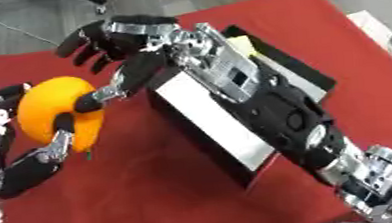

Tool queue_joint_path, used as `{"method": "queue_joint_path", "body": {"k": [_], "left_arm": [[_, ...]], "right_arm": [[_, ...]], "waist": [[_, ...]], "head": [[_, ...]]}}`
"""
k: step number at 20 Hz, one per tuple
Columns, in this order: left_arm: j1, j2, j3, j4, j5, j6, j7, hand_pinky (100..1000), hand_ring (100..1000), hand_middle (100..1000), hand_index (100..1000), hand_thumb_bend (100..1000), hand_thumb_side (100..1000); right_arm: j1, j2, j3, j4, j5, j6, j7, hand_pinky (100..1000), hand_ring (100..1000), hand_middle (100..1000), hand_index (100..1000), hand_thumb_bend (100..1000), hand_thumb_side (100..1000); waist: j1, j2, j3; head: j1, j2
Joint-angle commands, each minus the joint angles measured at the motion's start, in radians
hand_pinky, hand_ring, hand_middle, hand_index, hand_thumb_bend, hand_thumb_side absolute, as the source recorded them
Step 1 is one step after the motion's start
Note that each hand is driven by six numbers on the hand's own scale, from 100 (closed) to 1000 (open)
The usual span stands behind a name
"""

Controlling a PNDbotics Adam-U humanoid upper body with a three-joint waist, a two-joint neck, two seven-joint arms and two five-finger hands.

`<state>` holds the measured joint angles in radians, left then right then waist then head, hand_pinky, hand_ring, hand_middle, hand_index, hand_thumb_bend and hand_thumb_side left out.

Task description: Pick up the objects with one hand, pass them to the other hand, and then place them into the box on the other side of the table.

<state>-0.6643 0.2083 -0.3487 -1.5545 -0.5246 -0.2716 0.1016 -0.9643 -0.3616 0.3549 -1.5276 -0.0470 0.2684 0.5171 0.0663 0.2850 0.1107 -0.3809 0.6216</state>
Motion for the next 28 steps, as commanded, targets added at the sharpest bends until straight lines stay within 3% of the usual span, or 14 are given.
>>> {"method": "queue_joint_path", "body": {"k": [1,8,11,14,18,22,25,28], "left_arm": [[-0.029,-0.007,0.003,-0.006,-0.018,-0.014,0.019,722,570,502,555,100,595],[-0.037,-0.016,0.006,-0.015,-0.077,-0.056,0.057,717,573,505,554,100,522],[-0.037,-0.019,0.004,-0.016,-0.086,-0.061,0.067,717,574,505,555,100,531],[-0.037,-0.022,0.003,-0.017,-0.096,-0.067,0.073,718,576,507,561,100,524],[-0.035,-0.022,0.001,-0.021,-0.102,-0.072,0.084,721,579,510,578,100,529],[-0.03,-0.022,-0.001,-0.019,-0.103,-0.068,0.088,725,584,518,607,100,431],[-0.021,-0.019,-0.001,-0.01,-0.094,-0.057,0.09,758,650,590,704,100,272],[-0.018,-0.017,-0.001,-0.009,-0.087,-0.05,0.086,758,650,590,704,100,272]], "right_arm": [[-0.02,0.002,0.005,-0.004,-0.014,0.021,0.02,828,869,797,779,518,106],[-0.013,0.001,0.012,0.001,-0.012,0.041,0.083,809,816,702,710,398,100],[-0.01,0.002,0.01,0.002,-0.025,0.041,0.113,801,779,617,639,356,100],[-0.009,0.001,0.01,-0.008,-0.047,0.029,0.138,775,715,497,512,304,100],[-0.006,-0.001,0.009,-0.015,-0.066,0.029,0.142,732,635,415,417,274,100],[-0.004,-0.003,0.005,-0.018,-0.095,0.031,0.134,712,608,392,384,262,100],[-0.003,-0.009,-0.001,-0.028,-0.109,0.03,0.114,704,599,387,377,255,100],[-0.002,-0.013,-0.001,-0.034,-0.113,0.03,0.098,704,599,387,377,255,100]], "waist": [[-0.009,-0.007,0.001],[-0.009,-0.005,0.0],[-0.009,-0.003,0.0],[-0.009,-0.001,-0.001],[-0.009,0.0,-0.002],[-0.01,-0.001,-0.002],[-0.009,-0.002,-0.003],[-0.008,-0.003,-0.004]], "head": [[-0.003,-0.012],[-0.002,-0.01],[-0.003,-0.009],[-0.002,-0.008],[-0.007,-0.004],[-0.011,-0.003],[-0.014,-0.001],[-0.015,0.0]]}}
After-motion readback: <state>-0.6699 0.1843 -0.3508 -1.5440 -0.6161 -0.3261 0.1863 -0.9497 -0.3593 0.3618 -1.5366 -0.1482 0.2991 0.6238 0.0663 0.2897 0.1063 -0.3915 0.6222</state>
